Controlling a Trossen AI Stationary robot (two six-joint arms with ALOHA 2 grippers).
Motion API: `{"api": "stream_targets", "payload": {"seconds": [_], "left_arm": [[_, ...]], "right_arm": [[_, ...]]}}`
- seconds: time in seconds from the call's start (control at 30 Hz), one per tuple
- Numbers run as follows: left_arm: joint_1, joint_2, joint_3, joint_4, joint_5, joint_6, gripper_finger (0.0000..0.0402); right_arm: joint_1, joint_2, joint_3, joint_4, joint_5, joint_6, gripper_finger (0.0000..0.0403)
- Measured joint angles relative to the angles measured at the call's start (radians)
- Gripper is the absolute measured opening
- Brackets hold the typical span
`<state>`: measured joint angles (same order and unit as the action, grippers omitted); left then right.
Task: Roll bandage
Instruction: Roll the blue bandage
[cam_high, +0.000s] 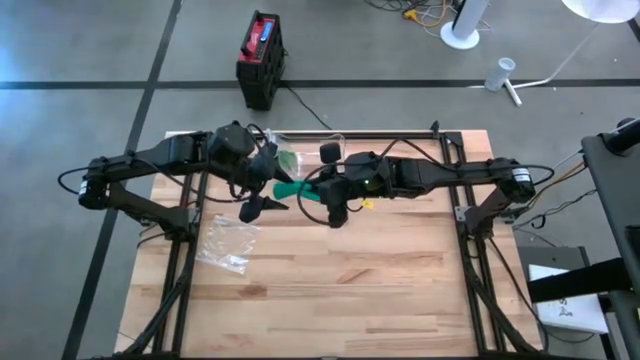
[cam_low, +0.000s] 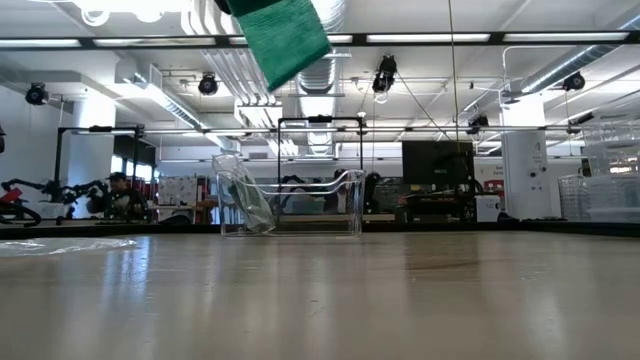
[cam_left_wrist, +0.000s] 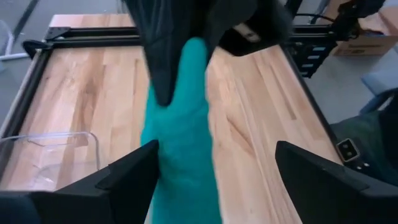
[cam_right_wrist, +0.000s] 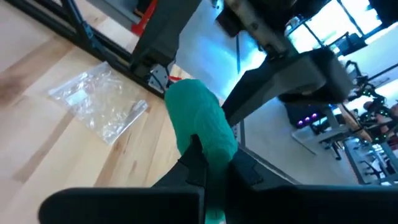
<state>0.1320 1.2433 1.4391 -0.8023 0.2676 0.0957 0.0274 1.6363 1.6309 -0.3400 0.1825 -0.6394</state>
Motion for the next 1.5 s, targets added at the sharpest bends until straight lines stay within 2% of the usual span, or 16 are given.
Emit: {"api": "stream_targets", "payload": {"seconds": [0.23, 0.5, 0.6, 0.73, 0.9, 1.03, 1.37, 1.5], "left_arm": [[-0.001, -0.001, 0.000, 0.022, -0.095, -0.002, 0.0298], [-0.001, 0.014, 0.000, 0.033, -0.101, -0.004, 0.0278], [-0.001, 0.020, 0.000, 0.032, -0.095, -0.022, 0.0261], [0.000, 0.028, 0.000, 0.031, -0.053, -0.037, 0.0229], [-0.006, 0.029, 0.000, 0.030, -0.048, -0.042, 0.0191], [-0.010, 0.029, 0.000, 0.028, -0.030, -0.053, 0.0175], [-0.020, 0.059, 0.000, 0.051, -0.014, -0.026, 0.0181], [-0.020, 0.057, 0.000, 0.046, -0.014, -0.003, 0.0164]], "right_arm": [[0.007, 0.000, 0.031, 0.016, 0.003, 0.038, 0.0011], [0.007, 0.001, 0.032, 0.031, 0.005, 0.058, 0.0011], [0.007, 0.001, 0.031, 0.031, 0.023, -0.011, 0.0011], [0.007, 0.001, 0.029, 0.031, 0.046, -0.186, 0.0011], [0.008, 0.002, 0.027, 0.031, 0.034, -0.405, 0.0011], [0.008, 0.002, 0.026, 0.039, 0.013, -0.473, 0.0010], [0.007, 0.003, 0.023, 0.091, 0.027, -0.446, 0.0009], [0.007, 0.003, 0.023, 0.082, 0.027, -0.400, 0.0011]]}}
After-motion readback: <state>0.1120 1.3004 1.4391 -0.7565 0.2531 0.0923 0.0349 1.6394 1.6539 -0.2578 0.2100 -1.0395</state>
